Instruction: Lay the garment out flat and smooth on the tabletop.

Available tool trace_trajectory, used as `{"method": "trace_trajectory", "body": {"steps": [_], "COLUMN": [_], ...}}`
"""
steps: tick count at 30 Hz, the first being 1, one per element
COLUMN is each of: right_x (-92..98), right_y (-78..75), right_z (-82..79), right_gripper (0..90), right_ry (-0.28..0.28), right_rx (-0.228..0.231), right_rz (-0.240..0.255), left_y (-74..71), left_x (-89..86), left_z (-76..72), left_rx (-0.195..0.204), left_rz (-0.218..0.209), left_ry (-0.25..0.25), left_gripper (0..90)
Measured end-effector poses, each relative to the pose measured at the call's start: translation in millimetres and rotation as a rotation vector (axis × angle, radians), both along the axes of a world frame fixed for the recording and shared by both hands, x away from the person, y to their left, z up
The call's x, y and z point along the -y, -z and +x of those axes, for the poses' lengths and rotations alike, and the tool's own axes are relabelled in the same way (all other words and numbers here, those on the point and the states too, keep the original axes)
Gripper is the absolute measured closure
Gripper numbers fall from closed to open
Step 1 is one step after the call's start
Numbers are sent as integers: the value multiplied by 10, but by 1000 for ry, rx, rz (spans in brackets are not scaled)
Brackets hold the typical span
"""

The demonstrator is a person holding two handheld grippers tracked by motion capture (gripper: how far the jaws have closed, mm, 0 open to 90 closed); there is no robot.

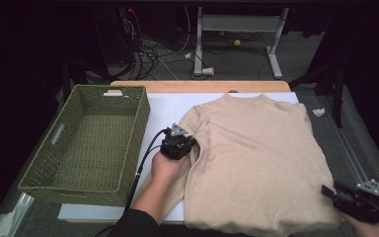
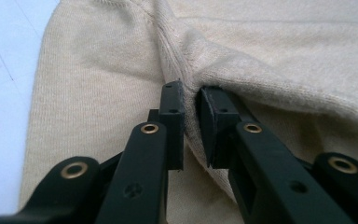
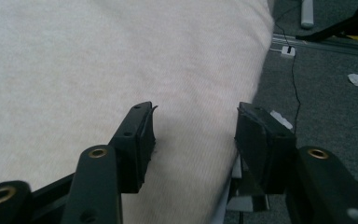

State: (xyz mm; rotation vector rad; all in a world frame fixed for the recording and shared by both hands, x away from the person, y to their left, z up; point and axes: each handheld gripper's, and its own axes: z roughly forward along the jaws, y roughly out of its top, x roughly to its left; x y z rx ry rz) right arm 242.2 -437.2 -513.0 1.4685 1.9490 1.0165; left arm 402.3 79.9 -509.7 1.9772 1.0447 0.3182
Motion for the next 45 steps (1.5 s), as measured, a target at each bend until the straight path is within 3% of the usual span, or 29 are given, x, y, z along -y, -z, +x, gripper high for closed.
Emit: {"method": "trace_trajectory", "body": {"steps": [4,7,8,13,15,17,20,23,26,31,38,42,45], "right_x": [3,-5,-8,-67,-85,-84,-88,-33,43,126,215,269,285], "right_y": [6,14,18,15,16,16,9,-38,-59,-109,-82,-28,-32], "right_z": [-99,-213,-251,-409,-442,-444,-446,-469,-484,-507,-509,-539,-559], "right_gripper": [527,550,562,603,641,763,848,865,884,889,893,893,891], "right_ry": [0,4,2,5,8,4,-17,-12,-5,13,47,63,64], "right_rx": [-6,-18,-18,-23,-26,-28,-27,-28,-27,-20,-23,-36,-26], "right_rz": [-5,-13,-17,-49,-58,-57,-61,-107,-98,-125,-141,-135,-118], "left_y": [46,35,34,73,84,80,60,47,36,46,-1,-79,-89], "left_x": [3,27,31,85,112,110,59,-12,-107,-198,-174,-158,-149], "left_z": [-29,-157,-218,-377,-394,-402,-421,-445,-495,-512,-604,-748,-844], "left_rx": [-16,-7,-9,-56,-55,-49,-32,-25,-9,-5,4,35,23], "left_rz": [-10,24,33,74,96,97,82,63,60,39,23,48,31], "left_ry": [15,38,55,110,135,142,122,111,95,59,69,85,112], "left_gripper": [632,494,493,495,574,722,764,769,769,759,502,422,421]}}
